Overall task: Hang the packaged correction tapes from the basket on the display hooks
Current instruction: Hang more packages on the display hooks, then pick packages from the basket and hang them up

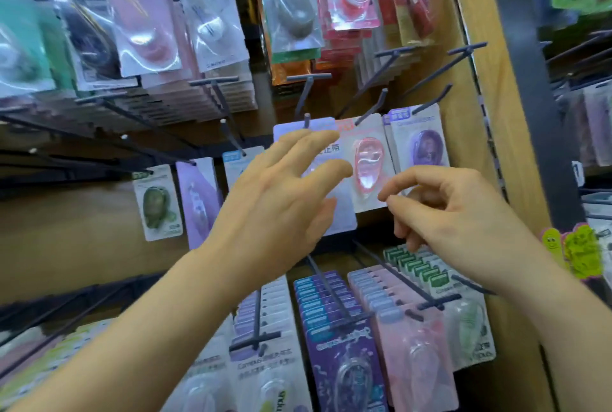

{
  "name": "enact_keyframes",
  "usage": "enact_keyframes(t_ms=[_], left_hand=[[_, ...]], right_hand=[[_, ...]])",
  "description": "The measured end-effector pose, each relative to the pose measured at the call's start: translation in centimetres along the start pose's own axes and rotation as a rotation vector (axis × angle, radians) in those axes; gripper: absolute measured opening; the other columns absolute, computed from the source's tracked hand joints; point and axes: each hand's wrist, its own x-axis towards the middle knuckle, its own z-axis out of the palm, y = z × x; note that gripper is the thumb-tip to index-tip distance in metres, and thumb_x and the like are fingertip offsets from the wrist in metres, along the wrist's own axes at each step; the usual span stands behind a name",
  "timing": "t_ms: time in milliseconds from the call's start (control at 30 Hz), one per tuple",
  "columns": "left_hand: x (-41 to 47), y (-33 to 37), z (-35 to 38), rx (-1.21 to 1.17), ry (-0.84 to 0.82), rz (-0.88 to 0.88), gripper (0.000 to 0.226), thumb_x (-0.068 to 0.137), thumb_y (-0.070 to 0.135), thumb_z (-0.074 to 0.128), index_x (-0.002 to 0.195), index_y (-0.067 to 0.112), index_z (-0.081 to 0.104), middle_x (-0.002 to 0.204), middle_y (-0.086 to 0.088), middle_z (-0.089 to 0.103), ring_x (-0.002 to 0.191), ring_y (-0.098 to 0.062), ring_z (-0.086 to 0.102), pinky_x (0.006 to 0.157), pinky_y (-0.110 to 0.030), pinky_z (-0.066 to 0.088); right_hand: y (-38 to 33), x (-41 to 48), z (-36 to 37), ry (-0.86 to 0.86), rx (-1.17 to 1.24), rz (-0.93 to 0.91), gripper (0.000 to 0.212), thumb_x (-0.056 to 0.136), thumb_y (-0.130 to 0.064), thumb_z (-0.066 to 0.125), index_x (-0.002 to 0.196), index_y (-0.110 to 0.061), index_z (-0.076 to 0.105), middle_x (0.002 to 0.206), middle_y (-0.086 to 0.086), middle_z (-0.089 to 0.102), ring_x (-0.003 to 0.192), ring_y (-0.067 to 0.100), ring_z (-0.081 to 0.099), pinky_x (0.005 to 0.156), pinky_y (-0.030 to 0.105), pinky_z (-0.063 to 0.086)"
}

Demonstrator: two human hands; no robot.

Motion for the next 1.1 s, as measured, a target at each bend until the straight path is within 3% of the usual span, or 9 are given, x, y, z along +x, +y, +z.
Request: enact_keyframes(t_ms=[167, 233, 300, 400, 500, 633, 800, 1000, 1100], left_hand=[[-5.4, -0.8, -4.1, -0.174, -0.011, -0.241, 0.021, 0.085, 0.017, 0.062, 0.105, 0.018, 0.069, 0.112, 0.004, 0.064, 0.094, -0.014, 0.06, 0.079, -0.033, 0.052], [-7.9, -1.4, -5.8, -0.202, -0.048, -0.315, 0.02, 0.086, 0.022, 0.055, 0.1, 0.023, 0.069, 0.089, 0.015, 0.062, 0.072, -0.002, 0.051, 0.065, -0.031, 0.053], [-10.5, -2.1, -7.7, -0.212, -0.092, -0.398, 0.022, 0.085, 0.028, 0.05, 0.094, 0.027, 0.07, 0.074, 0.016, 0.06, 0.062, -0.004, 0.049, 0.058, -0.027, 0.049], [-14.9, -3.0, -10.9, -0.181, -0.172, -0.49, 0.021, 0.085, 0.032, 0.05, 0.09, 0.029, 0.07, 0.064, 0.016, 0.057, 0.057, -0.004, 0.047, 0.054, -0.018, 0.037], [-20.0, -3.9, -14.7, -0.19, -0.249, -0.598, 0.024, 0.087, 0.038, 0.047, 0.091, 0.031, 0.07, 0.057, 0.016, 0.054, 0.053, 0.0, 0.047, 0.05, -0.013, 0.028], [-27.7, -4.4, -21.0, -0.181, -0.376, -0.751, 0.022, 0.084, 0.039, 0.047, 0.09, 0.033, 0.067, 0.052, 0.008, 0.053, 0.05, -0.005, 0.046, 0.049, -0.017, 0.028], [-38.3, -3.4, -30.2, -0.15, -0.438, -1.037, 0.019, 0.08, 0.021, 0.057, 0.085, 0.027, 0.075, 0.048, 0.02, 0.05, 0.05, 0.014, 0.047, 0.053, -0.004, 0.03], [-52.0, 0.2, -41.1, -0.051, -0.663, -1.408, 0.02, 0.091, 0.012, 0.059, 0.091, 0.028, 0.072, 0.051, 0.011, 0.056, 0.053, -0.01, 0.055, 0.049, -0.016, 0.037], [-58.3, 2.8, -45.6, 0.035, -0.734, -1.614, 0.02, 0.088, 0.017, 0.056, 0.093, 0.028, 0.072, 0.056, 0.011, 0.056, 0.055, -0.005, 0.052, 0.06, -0.027, 0.041]], right_hand=[[-3.8, -0.6, 2.8, -0.148, -0.059, -0.153, 0.011, 0.087, -0.021, 0.061, 0.08, -0.024, 0.069, 0.062, 0.004, 0.068, 0.059, 0.024, 0.063, 0.066, 0.048, 0.057], [-5.4, -1.0, 4.7, -0.255, -0.081, -0.222, 0.01, 0.088, -0.028, 0.061, 0.082, -0.025, 0.069, 0.063, 0.005, 0.067, 0.059, 0.025, 0.062, 0.065, 0.049, 0.055], [-7.2, -1.5, 7.1, -0.389, -0.11, -0.267, 0.01, 0.089, -0.027, 0.063, 0.083, -0.024, 0.069, 0.065, 0.003, 0.066, 0.058, 0.02, 0.06, 0.063, 0.044, 0.052], [-9.7, -2.7, 11.8, -0.603, -0.216, -0.357, 0.008, 0.092, -0.027, 0.062, 0.088, -0.026, 0.069, 0.065, 0.0, 0.065, 0.059, 0.013, 0.057, 0.057, 0.03, 0.047], [-12.3, -4.5, 17.1, -0.768, -0.29, -0.42, 0.01, 0.094, -0.03, 0.06, 0.095, -0.027, 0.069, 0.067, -0.003, 0.067, 0.061, 0.011, 0.059, 0.058, 0.028, 0.049], [-16.0, -8.6, 24.8, -0.945, -0.331, -0.516, 0.011, 0.095, -0.032, 0.058, 0.1, -0.03, 0.067, 0.072, -0.01, 0.063, 0.061, 0.001, 0.054, 0.062, 0.018, 0.041], [-19.5, -16.4, 35.2, -1.182, -0.362, -0.572, 0.014, 0.095, -0.032, 0.057, 0.104, -0.03, 0.067, 0.077, -0.013, 0.057, 0.071, 0.008, 0.052, 0.069, 0.027, 0.041], [-21.8, -27.7, 46.2, -1.549, -0.317, -0.493, 0.022, 0.101, -0.034, 0.051, 0.116, -0.025, 0.065, 0.105, -0.006, 0.069, 0.094, 0.013, 0.062, 0.084, 0.033, 0.051], [-21.9, -33.9, 51.5, -1.668, -0.3, -0.476, 0.023, 0.1, -0.034, 0.051, 0.117, -0.023, 0.064, 0.108, -0.003, 0.069, 0.097, 0.017, 0.063, 0.086, 0.037, 0.051]])
